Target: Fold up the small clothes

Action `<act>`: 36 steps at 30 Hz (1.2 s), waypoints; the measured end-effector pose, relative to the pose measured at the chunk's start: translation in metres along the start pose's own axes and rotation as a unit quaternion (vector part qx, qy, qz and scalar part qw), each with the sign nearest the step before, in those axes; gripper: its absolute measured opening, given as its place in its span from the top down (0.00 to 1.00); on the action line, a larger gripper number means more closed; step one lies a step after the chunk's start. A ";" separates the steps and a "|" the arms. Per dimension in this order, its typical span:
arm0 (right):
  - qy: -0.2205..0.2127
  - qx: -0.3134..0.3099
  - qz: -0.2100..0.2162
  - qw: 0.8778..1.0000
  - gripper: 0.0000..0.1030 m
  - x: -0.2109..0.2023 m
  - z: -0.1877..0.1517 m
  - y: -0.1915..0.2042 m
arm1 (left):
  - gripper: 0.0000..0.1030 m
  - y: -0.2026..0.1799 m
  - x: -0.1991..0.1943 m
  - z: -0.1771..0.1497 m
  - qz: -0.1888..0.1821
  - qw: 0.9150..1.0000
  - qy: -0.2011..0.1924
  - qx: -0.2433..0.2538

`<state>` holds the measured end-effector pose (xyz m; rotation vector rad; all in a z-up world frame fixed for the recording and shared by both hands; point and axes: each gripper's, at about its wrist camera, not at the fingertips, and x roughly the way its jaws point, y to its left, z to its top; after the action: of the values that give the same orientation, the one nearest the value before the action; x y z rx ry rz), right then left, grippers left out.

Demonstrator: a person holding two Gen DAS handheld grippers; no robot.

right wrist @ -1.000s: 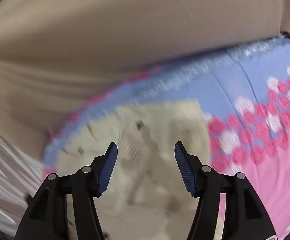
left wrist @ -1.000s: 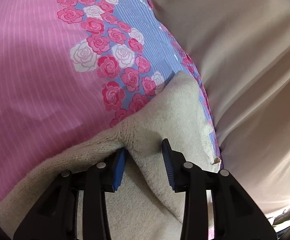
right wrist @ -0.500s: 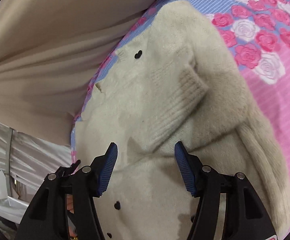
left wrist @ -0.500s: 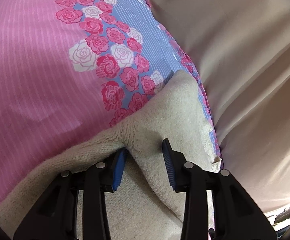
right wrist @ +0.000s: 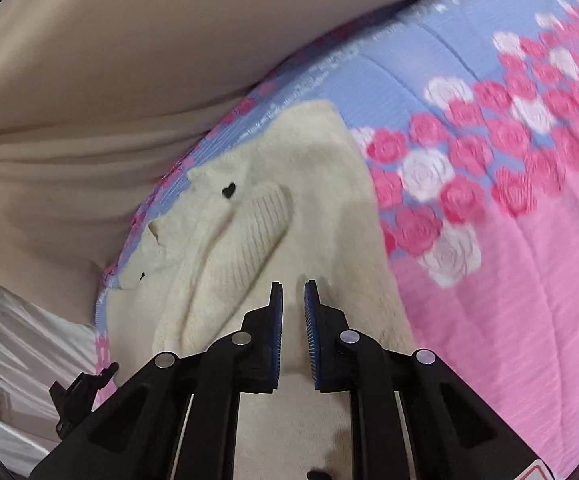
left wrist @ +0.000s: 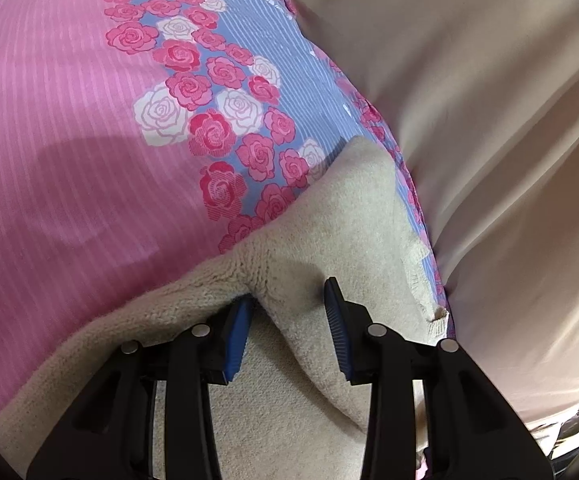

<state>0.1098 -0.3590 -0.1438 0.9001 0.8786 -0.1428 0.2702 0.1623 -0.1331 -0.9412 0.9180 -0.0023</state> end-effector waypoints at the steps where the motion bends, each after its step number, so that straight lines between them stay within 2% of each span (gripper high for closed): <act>1: 0.000 0.006 0.004 1.000 0.85 0.002 0.001 0.000 | 0.66 0.000 0.000 0.000 0.000 1.000 0.000 0.000; 2: 0.001 0.009 0.009 1.000 0.84 0.005 0.003 0.002 | 0.66 -0.001 0.000 0.000 0.000 1.000 0.000 0.002; 3: 0.000 0.008 0.010 1.000 0.79 0.006 0.005 0.007 | 0.66 -0.001 0.000 0.000 0.001 1.000 0.000 0.004; 4: -0.002 0.005 0.009 1.000 0.69 0.009 0.008 0.015 | 0.66 -0.002 0.000 0.000 0.002 1.000 0.001 0.005; 6: -0.012 -0.011 0.015 1.000 0.58 0.009 0.011 0.034 | 0.66 -0.001 0.000 0.001 0.001 1.000 0.001 0.005; 9: -0.008 -0.027 0.017 0.999 0.48 0.016 0.022 0.054 | 0.66 -0.002 0.001 0.002 0.003 1.000 0.000 0.006; 12: 0.016 -0.037 -0.016 0.999 0.41 0.042 0.037 0.071 | 0.65 -0.001 0.001 0.002 0.003 1.000 0.000 0.007; 14: 0.036 -0.054 -0.046 0.997 0.44 0.059 0.045 0.074 | 0.65 -0.001 0.002 0.002 0.002 1.000 -0.001 0.008; 15: 0.054 -0.054 -0.044 0.996 0.78 0.070 0.049 0.075 | 0.65 -0.001 0.002 0.002 0.000 1.000 -0.002 0.007; 16: 0.056 -0.045 -0.027 0.997 0.93 0.067 0.051 0.077 | 0.65 0.000 0.002 0.002 -0.001 1.000 -0.002 0.006; 17: 0.024 -0.054 0.016 0.998 0.93 0.047 0.054 0.087 | 0.68 0.001 0.000 0.003 -0.001 1.000 -0.003 0.003; 19: -0.046 -0.094 0.069 0.992 0.94 -0.001 0.059 0.104 | 0.69 0.005 -0.006 0.004 -0.010 1.000 -0.009 -0.010; 20: -0.069 -0.100 0.085 0.989 0.94 -0.021 0.059 0.103 | 0.69 0.007 -0.007 0.004 -0.013 1.000 -0.012 -0.016; 21: -0.086 -0.099 0.083 0.988 0.94 -0.035 0.059 0.093 | 0.70 0.010 -0.006 0.005 -0.012 1.000 -0.008 -0.018; 22: -0.086 -0.093 0.057 0.990 0.94 -0.037 0.058 0.072 | 0.69 0.011 -0.005 0.004 -0.014 1.000 -0.006 -0.016; 23: -0.066 -0.082 0.022 0.994 0.94 -0.026 0.057 0.049 | 0.68 0.011 -0.005 0.003 -0.014 1.000 -0.008 -0.011; 25: 0.008 -0.033 -0.047 0.998 0.94 0.009 0.047 -0.006 | 0.70 0.008 -0.005 0.000 -0.006 1.000 -0.009 0.003; 26: 0.027 -0.017 -0.046 0.998 0.94 0.018 0.038 -0.024 | 0.70 0.006 -0.004 -0.001 0.000 1.000 -0.008 0.010; 27: 0.014 -0.013 -0.030 0.999 0.95 0.014 0.034 -0.029 | 0.70 0.004 -0.004 -0.001 0.004 1.000 -0.009 0.017; 32: 0.001 -0.022 -0.037 0.999 0.92 -0.001 0.032 -0.009 | 0.70 0.003 -0.005 0.000 0.014 0.999 -0.006 0.032; 34: -0.027 -0.030 -0.058 0.997 0.85 -0.022 0.027 -0.001 | 0.70 0.001 -0.008 0.000 0.018 0.999 0.003 0.033; 36: -0.078 -0.052 -0.088 0.992 0.85 -0.046 0.020 0.017 | 0.69 0.000 -0.021 -0.003 0.017 0.999 0.015 0.029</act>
<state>0.0997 -0.3740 -0.0942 0.7044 0.8121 -0.3139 0.2546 0.1675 -0.1197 -0.8729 0.9559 -0.0139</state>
